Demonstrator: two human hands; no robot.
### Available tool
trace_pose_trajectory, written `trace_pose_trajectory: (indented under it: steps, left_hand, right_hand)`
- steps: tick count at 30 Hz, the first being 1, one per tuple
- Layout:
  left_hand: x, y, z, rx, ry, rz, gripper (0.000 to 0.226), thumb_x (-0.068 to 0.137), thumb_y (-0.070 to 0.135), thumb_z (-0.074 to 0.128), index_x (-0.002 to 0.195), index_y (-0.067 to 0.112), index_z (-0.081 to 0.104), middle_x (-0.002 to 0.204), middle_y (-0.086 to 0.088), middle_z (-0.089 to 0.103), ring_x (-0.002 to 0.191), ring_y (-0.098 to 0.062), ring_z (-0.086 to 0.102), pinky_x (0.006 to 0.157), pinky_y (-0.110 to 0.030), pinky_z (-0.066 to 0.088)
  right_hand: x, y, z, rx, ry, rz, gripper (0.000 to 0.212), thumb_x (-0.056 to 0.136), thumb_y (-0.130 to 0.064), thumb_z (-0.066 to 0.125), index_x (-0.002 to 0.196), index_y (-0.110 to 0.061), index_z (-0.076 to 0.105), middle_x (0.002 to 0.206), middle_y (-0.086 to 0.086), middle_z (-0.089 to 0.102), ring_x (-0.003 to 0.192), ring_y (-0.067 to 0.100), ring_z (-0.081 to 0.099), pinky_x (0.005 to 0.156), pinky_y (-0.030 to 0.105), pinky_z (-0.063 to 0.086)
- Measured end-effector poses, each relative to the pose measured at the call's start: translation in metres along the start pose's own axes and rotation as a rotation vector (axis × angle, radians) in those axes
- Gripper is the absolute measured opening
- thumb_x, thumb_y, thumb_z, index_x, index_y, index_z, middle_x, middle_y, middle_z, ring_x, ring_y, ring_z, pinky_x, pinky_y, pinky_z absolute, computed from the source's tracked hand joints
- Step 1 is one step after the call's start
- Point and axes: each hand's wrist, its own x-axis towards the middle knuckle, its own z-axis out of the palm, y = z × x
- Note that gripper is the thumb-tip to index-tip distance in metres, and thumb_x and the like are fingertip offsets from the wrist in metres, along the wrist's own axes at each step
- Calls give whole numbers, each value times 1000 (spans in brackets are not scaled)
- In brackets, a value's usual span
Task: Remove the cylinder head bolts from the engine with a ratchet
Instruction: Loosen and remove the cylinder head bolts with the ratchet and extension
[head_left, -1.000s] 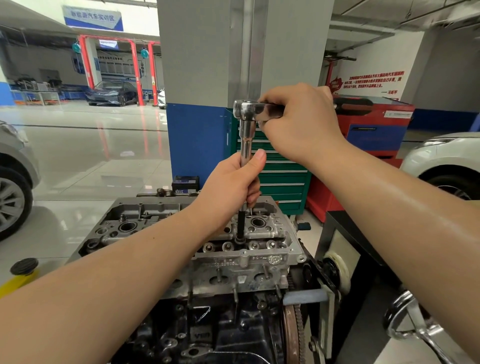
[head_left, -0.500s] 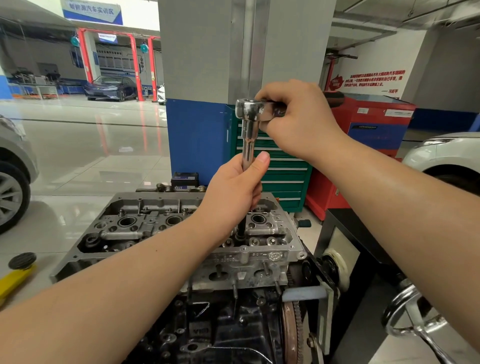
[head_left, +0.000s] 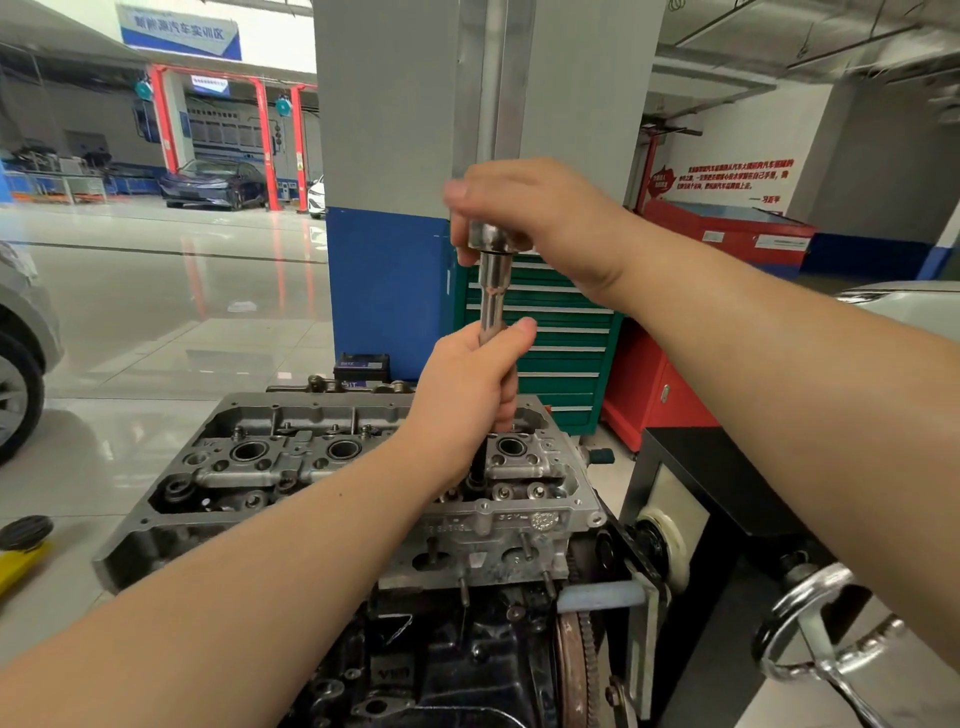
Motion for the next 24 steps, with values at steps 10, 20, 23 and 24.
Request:
trace_pose_trajectory:
  steps: [10, 20, 23, 24]
  left_hand:
    - [-3, 15, -7, 87, -8, -38, 35, 101, 32, 61, 73, 17, 47, 56, -4, 46, 50, -19, 44, 55, -32, 40]
    - [0, 21, 15, 96, 280, -5, 29, 74, 28, 58, 59, 18, 35, 51, 0, 28, 51, -17, 23, 52, -28, 24]
    - [5, 27, -2, 7, -120, -138, 52, 97, 24, 60, 53, 29, 32, 51, 3, 23, 48, -19, 17, 50, -29, 27]
    - [4, 29, -3, 27, -153, -142, 54, 100, 26, 59, 54, 28, 32, 52, 2, 23, 48, -19, 18, 50, -28, 29]
  right_hand:
    - [22, -15, 29, -453, 282, 212, 46, 95, -38, 47, 63, -7, 61, 61, 4, 63, 59, 22, 56, 56, 37, 45]
    - [4, -13, 33, -871, 341, -36, 45, 85, -51, 52, 58, -16, 49, 53, -4, 47, 56, 17, 46, 52, 31, 28]
    - [-1, -5, 17, -326, 201, -100, 40, 91, -28, 64, 60, -5, 54, 54, 2, 47, 61, 15, 43, 60, 40, 38]
    - [-2, -4, 16, -248, 207, -93, 38, 93, -23, 64, 63, 0, 58, 55, 4, 50, 61, 15, 44, 61, 38, 39]
